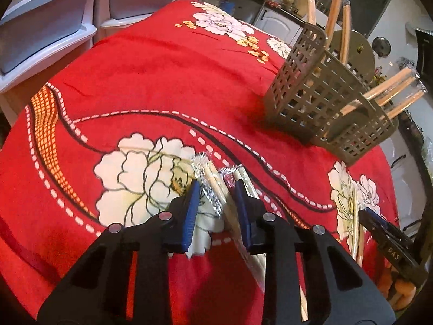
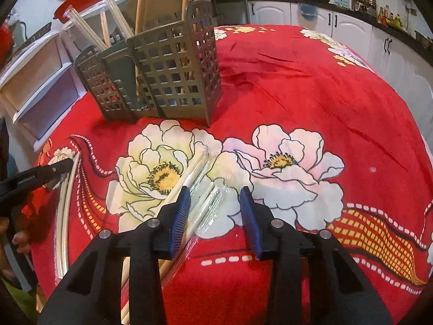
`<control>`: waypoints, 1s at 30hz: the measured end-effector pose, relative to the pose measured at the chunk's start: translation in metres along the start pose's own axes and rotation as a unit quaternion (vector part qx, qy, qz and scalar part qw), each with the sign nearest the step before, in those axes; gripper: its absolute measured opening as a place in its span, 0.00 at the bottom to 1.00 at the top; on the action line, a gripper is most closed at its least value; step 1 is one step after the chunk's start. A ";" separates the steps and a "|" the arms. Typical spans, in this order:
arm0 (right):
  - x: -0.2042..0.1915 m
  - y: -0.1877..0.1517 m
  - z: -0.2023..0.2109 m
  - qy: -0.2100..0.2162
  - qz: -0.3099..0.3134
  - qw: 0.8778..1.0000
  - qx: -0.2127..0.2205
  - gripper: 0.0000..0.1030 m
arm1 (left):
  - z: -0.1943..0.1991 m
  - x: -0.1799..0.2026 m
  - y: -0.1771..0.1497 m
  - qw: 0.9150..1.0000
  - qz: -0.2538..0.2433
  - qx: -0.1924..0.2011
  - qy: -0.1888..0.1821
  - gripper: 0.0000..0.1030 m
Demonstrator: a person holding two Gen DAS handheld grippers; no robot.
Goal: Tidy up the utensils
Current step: 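Close the left tool on a wooden chopstick while the right tool grasps another, then carry the chopstick in the left tool into the caddy while the right tool carries its chopstick there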
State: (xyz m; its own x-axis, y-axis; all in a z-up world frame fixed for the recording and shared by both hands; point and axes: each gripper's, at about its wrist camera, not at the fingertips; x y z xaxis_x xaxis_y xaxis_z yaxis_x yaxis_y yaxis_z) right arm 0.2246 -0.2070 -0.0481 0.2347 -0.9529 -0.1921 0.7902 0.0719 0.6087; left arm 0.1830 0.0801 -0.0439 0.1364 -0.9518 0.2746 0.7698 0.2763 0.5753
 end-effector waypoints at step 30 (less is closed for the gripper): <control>0.011 0.021 0.026 0.077 -0.026 0.996 0.036 0.07 | 0.021 -0.010 0.027 0.998 0.035 0.032 -0.041 0.02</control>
State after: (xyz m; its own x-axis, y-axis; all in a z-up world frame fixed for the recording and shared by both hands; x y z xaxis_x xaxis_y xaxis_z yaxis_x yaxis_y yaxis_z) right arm 0.2289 -0.2241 -0.0173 0.2826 -0.8976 -0.3382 0.7623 -0.0039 0.6472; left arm 0.1896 0.1004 -0.0149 0.1344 -0.9168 0.3762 0.7183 0.3516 0.6004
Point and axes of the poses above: each gripper's, at about its wrist camera, not at the fingertips, and z roughly against the way its jaws point, x to its right, y to its top, and after that the axes turned 5 degrees about -z, right-handed
